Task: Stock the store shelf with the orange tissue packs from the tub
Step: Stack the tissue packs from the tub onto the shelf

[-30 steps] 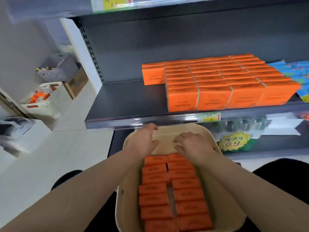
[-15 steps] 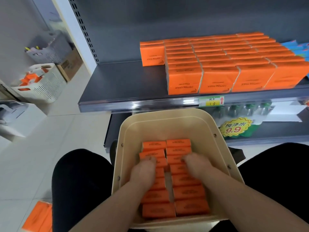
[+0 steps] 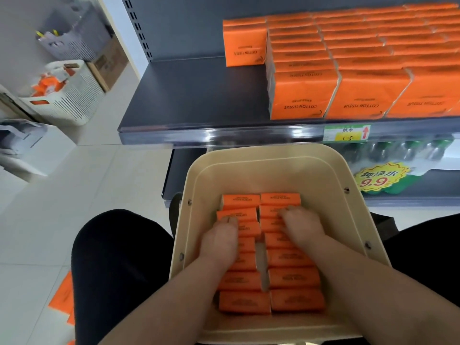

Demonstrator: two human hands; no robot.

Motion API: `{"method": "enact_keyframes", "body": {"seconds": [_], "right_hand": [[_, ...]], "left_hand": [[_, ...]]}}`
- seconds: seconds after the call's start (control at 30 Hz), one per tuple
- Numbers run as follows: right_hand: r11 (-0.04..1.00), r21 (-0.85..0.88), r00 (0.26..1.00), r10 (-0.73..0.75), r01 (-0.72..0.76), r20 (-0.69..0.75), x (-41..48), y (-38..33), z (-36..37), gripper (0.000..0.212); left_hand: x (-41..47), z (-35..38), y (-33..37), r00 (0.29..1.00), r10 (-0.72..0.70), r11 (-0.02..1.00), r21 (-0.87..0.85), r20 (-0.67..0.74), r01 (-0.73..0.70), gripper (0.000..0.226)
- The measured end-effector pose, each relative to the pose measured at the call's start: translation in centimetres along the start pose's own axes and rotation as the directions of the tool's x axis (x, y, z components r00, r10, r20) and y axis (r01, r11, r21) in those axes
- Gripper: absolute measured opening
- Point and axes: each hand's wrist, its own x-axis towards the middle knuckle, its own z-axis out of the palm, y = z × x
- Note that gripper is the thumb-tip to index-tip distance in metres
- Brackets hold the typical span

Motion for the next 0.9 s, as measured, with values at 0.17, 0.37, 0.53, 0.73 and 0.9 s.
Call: {"method": "enact_keyframes", "body": {"seconds": [0.17, 0.37, 0.53, 0.73, 0.9], "right_hand": [[0.999, -0.041, 1.0, 0.026, -0.026, -0.004, -0.1, -0.2, -0.4, 0.023], [0.997, 0.009, 0.993, 0.073, -0.073, -0.097, -1.0, -0.1, -3.9, 0.023], [0.997, -0.045, 0.984, 0.051, -0.06, -0.173, -3.3, -0.1, -7.8, 0.015], [0.993, 0.12, 0.999, 0.01, -0.004, -0.054, -6.0, -0.1, -6.0, 0.012], [0.958, 0.285, 0.996, -0.036, 0.012, 0.077, -6.2, -0.2, -3.7, 0.053]], "left_hand": [[-0.1, -0.1, 0.1, 1.0, -0.004, 1.0, -0.024, -0.027, 0.003, 0.029], [0.1, 0.0, 0.3, 1.0, -0.004, 1.0, -0.011, -0.018, 0.004, 0.031], [0.1, -0.2, 0.4, 0.999, -0.01, 1.0, 0.007, -0.033, 0.01, 0.033], [0.3, 0.0, 0.3, 1.0, -0.023, 0.998, 0.052, -0.008, 0.023, 0.03], [0.7, 0.3, 0.0, 0.999, -0.031, 0.998, 0.056, 0.021, 0.03, 0.028]]}}
